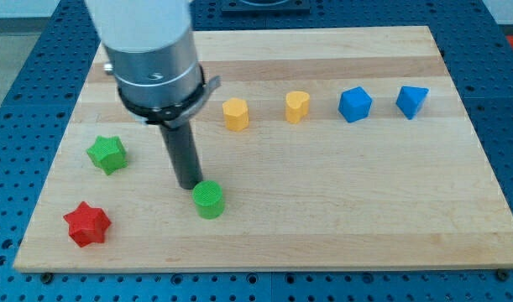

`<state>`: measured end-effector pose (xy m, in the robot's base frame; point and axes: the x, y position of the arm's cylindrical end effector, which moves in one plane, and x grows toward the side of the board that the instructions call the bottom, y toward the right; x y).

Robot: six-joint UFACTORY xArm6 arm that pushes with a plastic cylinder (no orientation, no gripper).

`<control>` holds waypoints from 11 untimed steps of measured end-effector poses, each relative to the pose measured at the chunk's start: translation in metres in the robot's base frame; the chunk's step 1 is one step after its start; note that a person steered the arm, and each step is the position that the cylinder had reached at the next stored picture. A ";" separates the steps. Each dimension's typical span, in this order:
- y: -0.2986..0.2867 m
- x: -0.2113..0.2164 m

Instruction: Place the green circle at the bottom center of the board

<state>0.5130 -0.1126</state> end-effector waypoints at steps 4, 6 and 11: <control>0.014 0.027; 0.076 0.027; 0.099 0.017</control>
